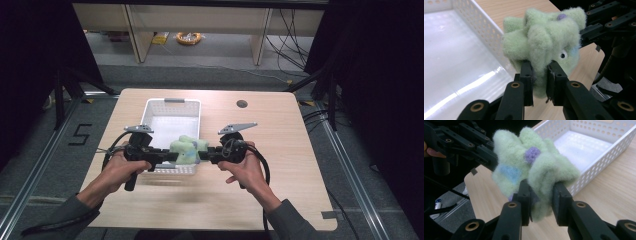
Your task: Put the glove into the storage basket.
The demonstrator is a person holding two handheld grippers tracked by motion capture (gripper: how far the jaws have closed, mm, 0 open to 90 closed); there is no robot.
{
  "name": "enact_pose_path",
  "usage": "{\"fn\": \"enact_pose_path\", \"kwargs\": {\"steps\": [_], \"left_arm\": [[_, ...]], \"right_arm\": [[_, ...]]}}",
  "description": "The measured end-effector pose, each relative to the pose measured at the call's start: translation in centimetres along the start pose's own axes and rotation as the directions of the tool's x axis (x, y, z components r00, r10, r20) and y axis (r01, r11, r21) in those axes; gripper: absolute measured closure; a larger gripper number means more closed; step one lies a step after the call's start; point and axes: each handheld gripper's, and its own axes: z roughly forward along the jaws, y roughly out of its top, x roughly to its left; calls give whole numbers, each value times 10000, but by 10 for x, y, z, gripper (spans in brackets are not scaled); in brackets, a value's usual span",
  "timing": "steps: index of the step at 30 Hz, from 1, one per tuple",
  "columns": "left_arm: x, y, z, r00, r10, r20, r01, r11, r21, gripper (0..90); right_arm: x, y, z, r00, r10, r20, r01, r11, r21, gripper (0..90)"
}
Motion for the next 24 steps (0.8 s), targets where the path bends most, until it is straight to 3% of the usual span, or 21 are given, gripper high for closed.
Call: {"fn": "enact_pose_path", "kwargs": {"steps": [6, 10, 11, 24], "left_arm": [[18, 5, -6, 9992, -346, -193, 349, 9993, 146, 760], [32, 5, -9, 9974, -557, -464, 564, 9983, 137, 760], [34, 5, -9, 9970, -602, -493, 611, 9980, 158, 760], [72, 2, -6, 9883, -1169, -978, 1238, 9900, 682, 758]], "right_arm": [[-3, 14, 18, 9999, -58, 97, 57, 9999, 122, 719], [-3, 22, 32, 9999, 147, 43, -148, 9995, 263, 719], [-5, 24, 36, 10000, 1, 86, -3, 9997, 260, 719], [-10, 34, 80, 9992, 330, 206, -346, 9958, 850, 719]]}}
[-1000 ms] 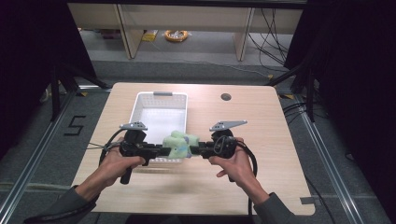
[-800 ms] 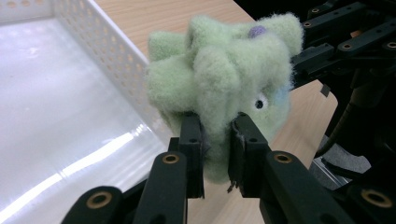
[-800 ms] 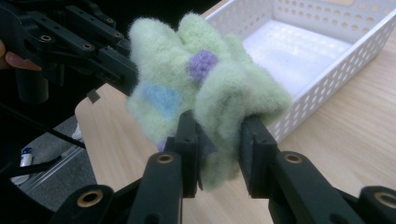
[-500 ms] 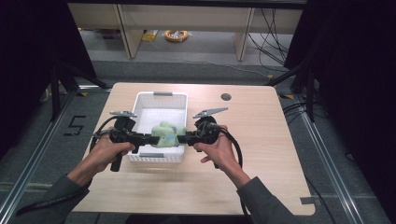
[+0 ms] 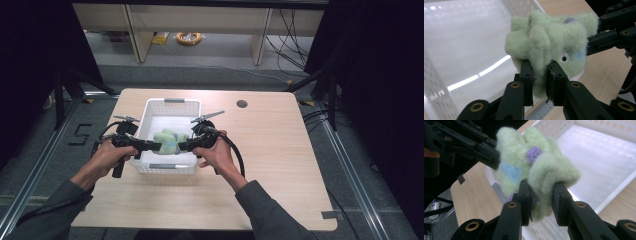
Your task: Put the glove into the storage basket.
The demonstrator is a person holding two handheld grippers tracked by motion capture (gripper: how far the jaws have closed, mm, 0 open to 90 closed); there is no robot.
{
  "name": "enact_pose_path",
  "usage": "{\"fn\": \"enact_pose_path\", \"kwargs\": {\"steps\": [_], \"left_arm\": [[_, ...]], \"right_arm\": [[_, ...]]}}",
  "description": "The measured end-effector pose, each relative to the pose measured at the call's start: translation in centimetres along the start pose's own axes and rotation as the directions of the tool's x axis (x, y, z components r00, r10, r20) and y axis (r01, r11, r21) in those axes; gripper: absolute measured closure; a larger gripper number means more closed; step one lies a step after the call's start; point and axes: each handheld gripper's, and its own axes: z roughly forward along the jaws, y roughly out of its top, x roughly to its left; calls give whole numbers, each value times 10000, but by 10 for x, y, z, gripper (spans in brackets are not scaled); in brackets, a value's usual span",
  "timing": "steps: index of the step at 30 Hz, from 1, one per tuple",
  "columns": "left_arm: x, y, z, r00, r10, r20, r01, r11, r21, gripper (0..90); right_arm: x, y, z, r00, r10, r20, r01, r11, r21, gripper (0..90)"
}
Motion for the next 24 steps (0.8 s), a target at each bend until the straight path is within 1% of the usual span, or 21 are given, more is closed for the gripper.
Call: {"fn": "enact_pose_path", "kwargs": {"steps": [2, 3, 5, 6, 7, 8, 9, 10, 11, 12, 13, 14, 16, 17, 18, 19, 20, 21, 23, 24], "left_arm": [[6, 0, 2, 9999, -120, -78, 121, 9998, 155, 758], [8, 0, 4, 9997, -184, -131, 185, 9998, 124, 757], [13, 0, 6, 9994, -278, -187, 282, 9993, 249, 757], [16, -1, 8, 9990, -339, -277, 346, 9991, 250, 756], [17, -1, 9, 9988, -376, -301, 384, 9989, 270, 755], [21, -1, 11, 9988, -408, -287, 419, 9984, 390, 755], [22, -1, 12, 9986, -435, -306, 448, 9980, 439, 754], [23, -1, 14, 9978, -466, -462, 489, 9975, 501, 752], [24, -1, 16, 9975, -466, -539, 497, 9971, 576, 752], [25, -1, 18, 9972, -486, -561, 519, 9969, 591, 752], [26, -1, 19, 9970, -513, -584, 550, 9965, 636, 752], [27, -1, 21, 9964, -476, -701, 528, 9959, 733, 752], [28, -1, 23, 9963, -468, -722, 525, 9955, 794, 752], [28, -2, 24, 9961, -443, -757, 505, 9953, 823, 751], [29, -2, 25, 9961, -449, -754, 512, 9952, 835, 751], [30, -2, 27, 9958, -464, -784, 530, 9950, 844, 750], [32, -3, 28, 9959, -454, -779, 523, 9946, 892, 750], [32, -3, 28, 9954, -421, -859, 506, 9939, 985, 749], [33, -4, 31, 9948, -441, -914, 529, 9940, 956, 748], [33, -4, 31, 9953, -402, -881, 491, 9937, 1011, 747]], "right_arm": [[-2, 1, 8, 9998, 200, 17, -201, 9997, 165, 719], [-3, 1, 12, 9997, 219, 45, -220, 9995, 246, 719], [-4, 2, 18, 9994, 330, 78, -333, 9988, 348, 719], [-5, 3, 21, 9994, 335, 98, -339, 9986, 400, 719], [-6, 3, 25, 9987, 469, 175, -476, 9979, 435, 719], [-7, 3, 28, 9988, 444, 222, -453, 9981, 422, 719], [-8, 4, 31, 9982, 559, 212, -571, 9965, 607, 719], [-10, 4, 33, 9984, 515, 222, -528, 9967, 623, 719], [-11, 4, 36, 9980, 571, 264, -588, 9959, 687, 719], [-12, 4, 38, 9980, 548, 318, -570, 9956, 744, 719], [-12, 4, 41, 9973, 629, 372, -658, 9945, 815, 718], [-13, 4, 43, 9962, 713, 491, -755, 9930, 912, 719], [-14, 4, 47, 9956, 695, 628, -760, 9913, 1076, 718], [-15, 5, 49, 9962, 617, 612, -681, 9917, 1089, 718], [-14, 5, 50, 9948, 749, 683, -828, 9893, 1199, 718], [-14, 5, 51, 9945, 729, 748, -820, 9884, 1280, 718], [-15, 5, 54, 9952, 611, 766, -709, 9886, 1328, 718], [-15, 6, 55, 9960, 500, 745, -596, 9892, 1337, 718], [-14, 6, 57, 9940, 620, 901, -751, 9857, 1510, 717], [-14, 7, 58, 9947, 486, 911, -619, 9867, 1502, 717]]}}
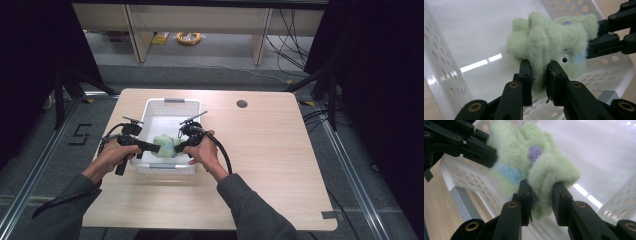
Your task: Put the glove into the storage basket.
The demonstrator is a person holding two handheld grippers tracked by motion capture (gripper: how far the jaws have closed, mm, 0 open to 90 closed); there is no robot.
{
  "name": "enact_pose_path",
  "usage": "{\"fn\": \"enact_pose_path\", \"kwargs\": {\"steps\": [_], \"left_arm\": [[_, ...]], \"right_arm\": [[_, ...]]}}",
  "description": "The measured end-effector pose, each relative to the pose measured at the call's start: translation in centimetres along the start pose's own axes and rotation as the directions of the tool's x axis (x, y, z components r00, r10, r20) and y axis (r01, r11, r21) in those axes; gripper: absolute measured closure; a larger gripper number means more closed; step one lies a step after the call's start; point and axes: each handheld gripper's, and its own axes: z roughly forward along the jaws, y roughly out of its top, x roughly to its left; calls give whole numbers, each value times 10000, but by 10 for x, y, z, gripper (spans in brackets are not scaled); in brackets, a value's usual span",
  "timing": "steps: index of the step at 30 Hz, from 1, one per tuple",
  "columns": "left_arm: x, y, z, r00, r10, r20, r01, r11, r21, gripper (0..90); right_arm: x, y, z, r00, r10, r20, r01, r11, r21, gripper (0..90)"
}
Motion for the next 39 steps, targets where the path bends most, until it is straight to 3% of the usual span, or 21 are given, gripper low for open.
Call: {"fn": "enact_pose_path", "kwargs": {"steps": [5, 8, 9, 17, 19, 20, 29, 31, 32, 34, 35, 37, 39], "left_arm": [[1, -1, 3, 9999, 95, -76, -94, 9999, 85, 744], [2, -2, 4, 9993, 352, -159, -347, 9988, 340, 744], [1, -3, 6, 9996, 207, -202, -201, 9994, 271, 743], [4, -4, 8, 9984, 470, -307, -454, 9977, 509, 738], [3, -4, 10, 9989, 404, -239, -393, 9982, 447, 738], [3, -5, 9, 9983, 478, -323, -460, 9975, 529, 738], [3, -6, 15, 9979, 456, -456, -426, 9970, 643, 720], [5, -5, 16, 9969, 593, -510, -551, 9952, 805, 696], [5, -5, 17, 9976, 571, -392, -538, 9953, 809, 676], [3, -5, 20, 9976, 440, -530, -402, 9967, 710, 623], [2, -4, 19, 9969, 583, -535, -535, 9947, 883, 604], [-1, -3, 19, 9973, 387, -617, -348, 9974, 625, 578], [-3, -1, 17, 9956, 527, -775, -481, 9970, 600, 550]], "right_arm": [[2, 2, 3, 9998, -128, 134, 124, 9994, 329, 716], [3, 3, 6, 9993, -299, 232, 286, 9981, 537, 713], [4, 3, 7, 9993, -263, 247, 248, 9980, 580, 712], [6, 4, 12, 9979, -459, 457, 415, 9949, 922, 701], [6, 5, 12, 9976, -541, 442, 494, 9935, 1027, 692], [4, 5, 13, 9953, -846, 481, 795, 9919, 987, 690], [6, 5, 16, 9896, -1148, 872, 1014, 9842, 1454, 636], [5, 5, 16, 9877, -1244, 951, 1087, 9819, 1553, 629], [5, 5, 17, 9875, -1200, 1021, 1030, 9820, 1581, 628], [4, 5, 17, 9848, -1327, 1118, 1143, 9808, 1579, 604], [4, 5, 17, 9841, -1360, 1142, 1175, 9808, 1554, 602], [5, 6, 15, 9862, -1207, 1132, 1034, 9835, 1484, 591], [5, 8, 12, 9829, -1375, 1225, 1214, 9841, 1300, 570]]}}
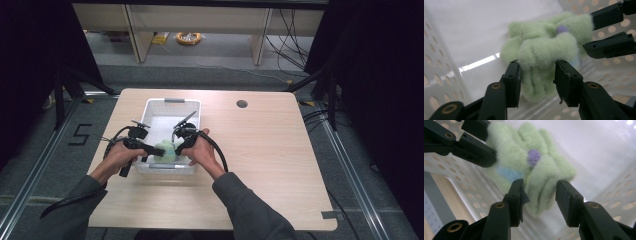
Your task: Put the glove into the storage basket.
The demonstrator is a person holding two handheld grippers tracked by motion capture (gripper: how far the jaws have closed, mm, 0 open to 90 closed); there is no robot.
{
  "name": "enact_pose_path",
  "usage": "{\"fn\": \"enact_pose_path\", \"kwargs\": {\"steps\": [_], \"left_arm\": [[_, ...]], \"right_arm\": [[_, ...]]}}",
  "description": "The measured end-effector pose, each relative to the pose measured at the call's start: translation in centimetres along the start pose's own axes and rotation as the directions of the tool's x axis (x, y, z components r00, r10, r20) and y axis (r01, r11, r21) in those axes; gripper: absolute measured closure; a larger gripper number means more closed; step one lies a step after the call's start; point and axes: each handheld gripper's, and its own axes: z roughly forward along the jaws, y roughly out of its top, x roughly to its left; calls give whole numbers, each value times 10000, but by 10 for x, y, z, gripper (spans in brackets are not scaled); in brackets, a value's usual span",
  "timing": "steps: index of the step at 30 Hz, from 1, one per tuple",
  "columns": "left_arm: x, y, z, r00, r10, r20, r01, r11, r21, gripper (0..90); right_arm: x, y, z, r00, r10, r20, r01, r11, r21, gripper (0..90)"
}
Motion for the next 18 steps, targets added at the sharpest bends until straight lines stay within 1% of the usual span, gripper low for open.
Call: {"fn": "enact_pose_path", "kwargs": {"steps": [1, 2, 3, 5, 6, 8, 10, 12, 13, 14, 15, 16, 18], "left_arm": [[1, 1, -2, 9998, 216, -52, -216, 9997, 126, 550], [-2, 1, -1, 9997, 80, -215, -80, 10000, 2, 545], [-2, 2, -2, 9997, 136, -189, -135, 9999, 75, 530], [-5, 3, -3, 9997, 35, -239, -38, 9999, -134, 506], [-6, 4, -4, 9993, 38, -369, -43, 9999, -150, 497], [-7, 5, -5, 9991, 26, -418, -34, 9998, -183, 473], [-8, 7, -6, 9988, -143, -469, 126, 9992, -369, 456], [-10, 8, -8, 9983, -204, -539, 177, 9986, -501, 444], [-11, 8, -9, 9981, -188, -587, 155, 9983, -557, 439], [-11, 9, -11, 9984, -202, -524, 170, 9979, -620, 429], [-12, 10, -12, 9984, -284, -493, 247, 9970, -735, 414], [-14, 10, -14, 9982, -358, -488, 316, 9960, -832, 403], [-17, 10, -18, 9983, -362, -456, 310, 9936, -1088, 391]], "right_arm": [[0, 1, -2, 9999, 165, -26, -165, 9999, 5, 560], [-1, 1, -3, 9999, 99, -92, -99, 9999, -39, 556], [-1, 2, -5, 9999, 59, -98, -60, 10000, -72, 548], [0, 3, -9, 9999, 128, -49, -129, 9998, -130, 549], [0, 4, -10, 9999, 128, -81, -129, 9998, -147, 548], [1, 5, -13, 10000, 72, -38, -73, 9998, -184, 549], [0, 5, -15, 10000, 46, -72, -48, 9996, -283, 549], [1, 4, -17, 9998, 114, -149, -118, 9994, -317, 548], [0, 4, -19, 9999, 71, -123, -76, 9991, -418, 548], [-1, 4, -20, 9999, 43, -161, -50, 9988, -481, 546], [-1, 3, -23, 9997, 89, -209, -102, 9980, -627, 540], [-1, 3, -26, 9997, 83, -212, -96, 9978, -655, 536], [-2, 2, -30, 9995, 87, -295, -110, 9966, -816, 527]]}}
